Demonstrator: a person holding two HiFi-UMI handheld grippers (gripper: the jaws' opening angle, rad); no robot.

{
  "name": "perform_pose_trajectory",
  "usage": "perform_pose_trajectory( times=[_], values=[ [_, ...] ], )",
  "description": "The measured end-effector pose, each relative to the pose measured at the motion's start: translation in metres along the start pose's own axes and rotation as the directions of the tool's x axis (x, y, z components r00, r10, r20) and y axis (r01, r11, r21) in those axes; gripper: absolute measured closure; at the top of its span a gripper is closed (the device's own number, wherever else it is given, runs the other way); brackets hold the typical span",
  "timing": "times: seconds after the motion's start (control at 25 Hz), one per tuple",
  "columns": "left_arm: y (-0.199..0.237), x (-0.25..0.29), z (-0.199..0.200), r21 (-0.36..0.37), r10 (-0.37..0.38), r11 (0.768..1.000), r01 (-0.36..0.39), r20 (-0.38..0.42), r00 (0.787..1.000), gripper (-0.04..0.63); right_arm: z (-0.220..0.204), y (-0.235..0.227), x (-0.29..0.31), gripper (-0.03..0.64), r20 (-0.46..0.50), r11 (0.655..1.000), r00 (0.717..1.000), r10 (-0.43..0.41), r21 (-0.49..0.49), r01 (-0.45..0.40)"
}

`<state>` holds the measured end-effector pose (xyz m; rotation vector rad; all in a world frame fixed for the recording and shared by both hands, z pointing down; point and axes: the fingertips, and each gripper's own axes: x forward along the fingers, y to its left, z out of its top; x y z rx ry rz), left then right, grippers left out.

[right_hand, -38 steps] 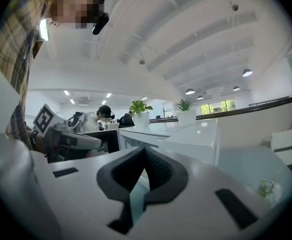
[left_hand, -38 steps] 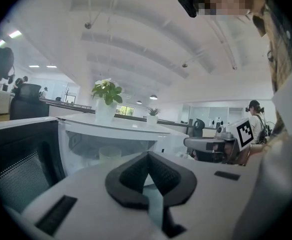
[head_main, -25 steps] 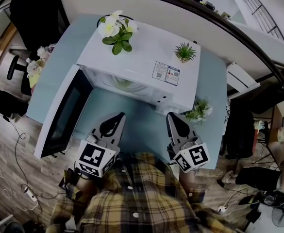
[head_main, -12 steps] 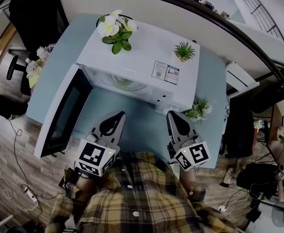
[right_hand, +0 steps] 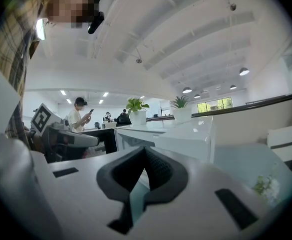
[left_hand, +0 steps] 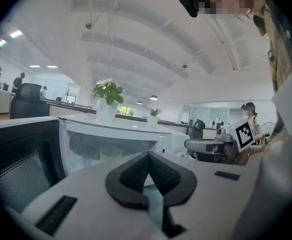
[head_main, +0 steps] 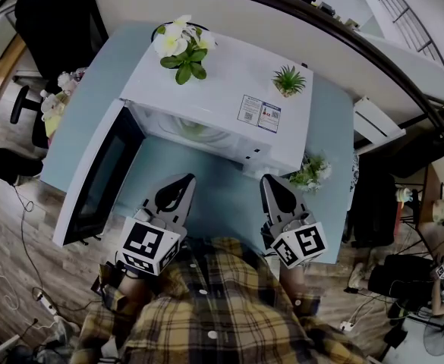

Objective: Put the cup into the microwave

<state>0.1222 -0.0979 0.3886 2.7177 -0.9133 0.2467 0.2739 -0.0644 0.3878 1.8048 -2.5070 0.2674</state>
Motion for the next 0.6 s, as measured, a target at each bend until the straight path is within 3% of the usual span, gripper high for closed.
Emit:
perform_pose_trajectory(
  times=[0.6],
  values=[
    [0.0034,-0.0030,-0.0004,0.003,0.012,1.000,-0.012,0.005,1.000,0.605,-0.0040,-0.0006,-0.0011,0.614,-0.001,1.000,1.000,-0.006,0.017,0.006]
  ],
)
